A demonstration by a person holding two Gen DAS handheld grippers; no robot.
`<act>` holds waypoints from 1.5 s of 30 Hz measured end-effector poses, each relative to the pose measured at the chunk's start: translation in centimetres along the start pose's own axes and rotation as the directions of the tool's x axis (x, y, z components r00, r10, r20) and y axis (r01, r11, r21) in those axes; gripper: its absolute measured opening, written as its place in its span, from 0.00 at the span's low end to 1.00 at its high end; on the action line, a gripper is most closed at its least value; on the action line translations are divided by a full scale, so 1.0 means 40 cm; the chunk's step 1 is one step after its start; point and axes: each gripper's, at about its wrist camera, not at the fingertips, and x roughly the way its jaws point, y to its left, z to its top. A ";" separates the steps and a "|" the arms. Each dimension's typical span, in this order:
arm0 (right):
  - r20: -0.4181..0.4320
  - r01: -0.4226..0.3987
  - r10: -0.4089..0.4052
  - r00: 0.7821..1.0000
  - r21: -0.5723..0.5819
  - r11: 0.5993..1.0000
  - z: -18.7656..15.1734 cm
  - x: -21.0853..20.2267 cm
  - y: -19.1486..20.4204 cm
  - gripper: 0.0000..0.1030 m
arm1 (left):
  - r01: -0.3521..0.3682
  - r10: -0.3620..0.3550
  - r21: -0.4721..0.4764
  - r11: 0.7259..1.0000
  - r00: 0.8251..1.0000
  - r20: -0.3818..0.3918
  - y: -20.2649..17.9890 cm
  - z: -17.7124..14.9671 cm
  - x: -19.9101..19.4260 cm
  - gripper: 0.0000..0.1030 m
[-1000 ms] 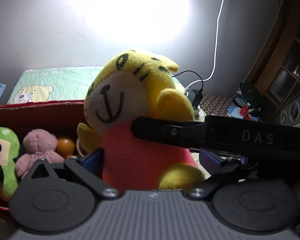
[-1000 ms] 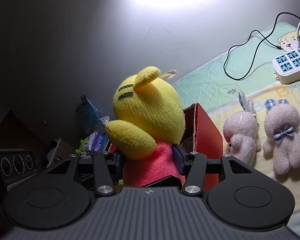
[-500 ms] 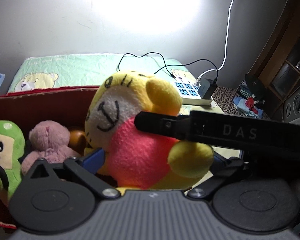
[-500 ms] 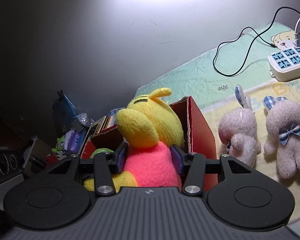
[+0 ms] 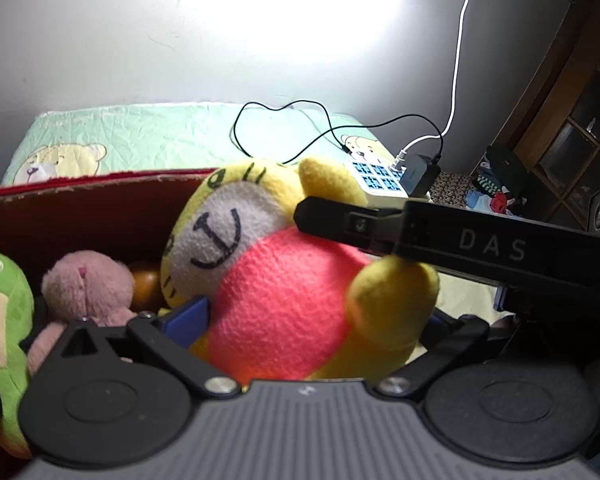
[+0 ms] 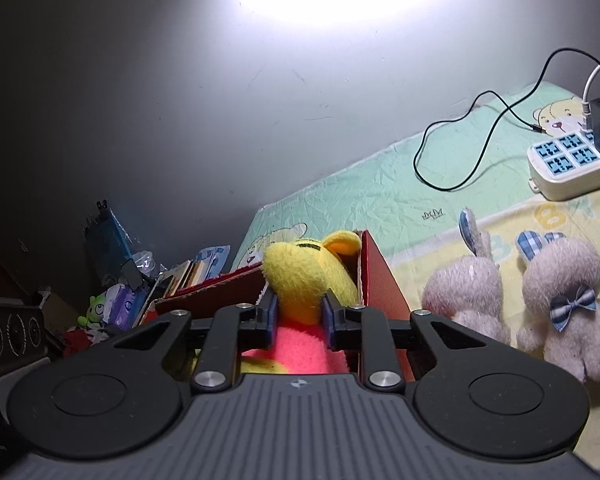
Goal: Organize objects
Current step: 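Lift the yellow tiger plush with both grippers and carry it into the red box, then open both grippers to release the tiger plush and withdraw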
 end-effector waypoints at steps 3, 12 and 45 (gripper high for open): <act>0.022 0.009 -0.008 1.000 -0.028 1.000 -0.008 0.001 0.005 0.22 | -0.033 0.033 0.055 0.998 0.999 0.008 -0.009 -0.003 -0.003 1.00; -0.035 0.055 -0.062 0.997 -0.184 0.981 -0.051 0.009 0.008 0.27 | -0.053 0.059 0.082 0.995 0.995 -0.078 0.003 -0.054 0.035 1.00; -0.028 0.003 -0.005 1.000 -0.049 0.999 -0.078 -0.079 -0.020 0.30 | -0.267 0.275 0.068 0.961 0.949 -0.157 -0.054 -0.036 0.003 0.99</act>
